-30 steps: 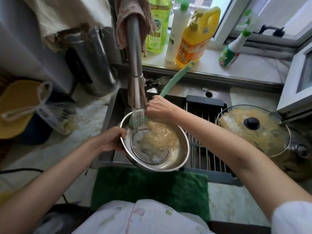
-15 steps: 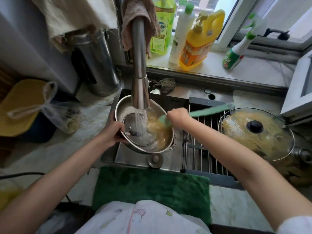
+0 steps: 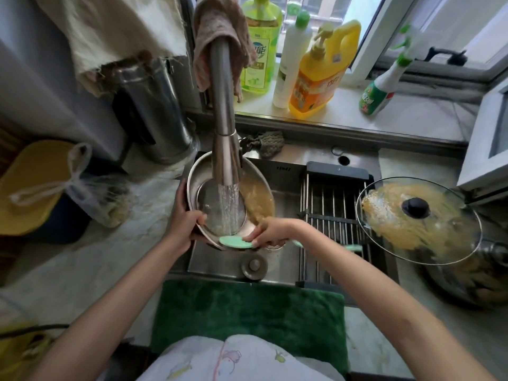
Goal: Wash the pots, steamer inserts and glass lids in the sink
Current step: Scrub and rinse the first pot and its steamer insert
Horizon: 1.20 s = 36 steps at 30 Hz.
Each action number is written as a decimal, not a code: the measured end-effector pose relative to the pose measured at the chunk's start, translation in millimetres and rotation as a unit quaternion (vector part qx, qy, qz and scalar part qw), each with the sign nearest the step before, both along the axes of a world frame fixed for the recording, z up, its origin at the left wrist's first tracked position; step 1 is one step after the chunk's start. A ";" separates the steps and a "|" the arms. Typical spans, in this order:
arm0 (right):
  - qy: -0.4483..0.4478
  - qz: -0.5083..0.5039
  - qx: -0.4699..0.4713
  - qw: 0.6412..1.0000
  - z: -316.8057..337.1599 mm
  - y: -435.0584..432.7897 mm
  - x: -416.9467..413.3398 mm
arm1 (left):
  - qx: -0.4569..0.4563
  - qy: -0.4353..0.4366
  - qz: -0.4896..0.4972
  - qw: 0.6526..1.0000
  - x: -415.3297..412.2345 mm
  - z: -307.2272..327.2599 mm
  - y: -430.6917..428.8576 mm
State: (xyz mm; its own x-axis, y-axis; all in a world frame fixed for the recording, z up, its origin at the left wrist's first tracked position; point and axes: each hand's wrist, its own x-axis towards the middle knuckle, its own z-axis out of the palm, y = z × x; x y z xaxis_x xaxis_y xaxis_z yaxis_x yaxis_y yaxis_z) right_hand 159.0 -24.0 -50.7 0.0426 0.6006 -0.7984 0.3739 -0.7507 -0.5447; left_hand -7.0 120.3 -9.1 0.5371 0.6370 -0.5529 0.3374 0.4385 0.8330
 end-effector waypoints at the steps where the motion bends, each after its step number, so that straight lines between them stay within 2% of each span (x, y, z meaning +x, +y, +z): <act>1: -0.095 0.035 0.003 0.995 -2.7 -0.3 7.0 | 0.012 0.001 -0.022 1.000 -2.4 1.6 2.3; 3: -0.325 0.065 0.024 0.943 -10.3 -1.6 22.2 | 0.036 0.020 -0.079 0.996 -5.8 5.2 6.6; 5: -0.490 0.061 0.112 0.863 -16.1 -1.8 31.8 | 0.042 0.041 -0.127 0.990 -7.3 6.8 8.9; 6: -0.552 0.074 0.169 0.813 -18.9 -1.3 34.7 | 0.043 0.044 -0.138 0.988 -7.1 7.8 9.0; 7: -0.587 0.082 0.199 0.780 -19.3 -3.0 34.9 | 0.049 0.042 -0.145 0.987 -7.0 7.6 8.5; 8: -0.603 0.085 0.216 0.763 -22.8 -2.9 35.8 | 0.059 0.040 -0.146 0.987 -6.2 7.8 7.9; 9: -0.587 0.088 0.201 0.779 -25.0 -2.3 35.4 | 0.075 0.035 -0.145 0.986 -5.2 7.0 8.0; 13: -0.444 0.070 0.064 0.891 -29.2 -2.1 2.5 | 0.154 0.016 -0.140 0.978 -2.1 -0.7 8.6; 15: -0.340 0.020 0.044 0.939 -35.4 -3.1 -22.1 | 0.170 0.005 -0.119 0.978 -0.8 -6.2 8.7; 17: -0.230 -0.036 0.052 0.971 -41.3 -2.1 -41.9 | 0.170 -0.005 -0.095 0.981 1.9 -4.6 2.8; 20: -0.049 -0.134 0.097 0.985 -26.8 4.7 -56.9 | 0.182 -0.006 -0.084 0.980 5.2 -5.2 -4.1; 23: 0.145 -0.220 0.109 0.959 -10.9 6.5 -59.9 | 0.210 -0.003 -0.088 0.974 0.3 -10.2 -0.1; 24: 0.167 -0.218 0.109 0.955 -9.1 5.7 -57.3 | 0.208 -0.005 -0.090 0.974 -0.7 -12.0 2.9; 25: 0.155 -0.204 0.104 0.961 -8.1 4.9 -53.1 | 0.203 -0.009 -0.086 0.975 -2.1 -13.1 5.6; 27: 0.074 -0.162 0.068 0.982 -12.1 1.7 -41.4 | 0.189 -0.018 -0.074 0.979 -4.4 -8.7 8.0; 29: -0.055 -0.132 0.037 0.989 -19.2 -3.8 -28.0 | 0.200 -0.021 -0.091 0.975 -8.3 -4.8 8.8; 30: -0.149 -0.120 0.041 0.981 -24.2 -7.3 -21.2 | 0.213 -0.016 -0.107 0.971 -10.7 -3.7 8.5; 32: -0.326 -0.119 0.082 0.934 -28.4 -14.1 -11.1 | 0.234 -0.002 -0.127 0.964 -16.3 -2.1 5.2; 33: -0.375 -0.142 0.113 0.909 -27.4 -16.1 -8.2 | 0.234 0.001 -0.126 0.964 -17.8 -2.3 3.9; 36: -0.403 -0.298 0.207 0.840 -15.9 -17.4 -1.2 | 0.270 0.021 -0.119 0.955 -19.3 -1.8 1.2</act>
State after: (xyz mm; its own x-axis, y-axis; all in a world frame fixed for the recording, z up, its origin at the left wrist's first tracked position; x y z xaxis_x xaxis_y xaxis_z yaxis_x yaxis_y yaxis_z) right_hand 157.8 -41.4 -66.6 0.8610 0.5001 -0.0930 0.3722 -0.7439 -0.5550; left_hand -26.3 121.4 -10.9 0.6866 0.6982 -0.2030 0.4120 -0.1436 0.8998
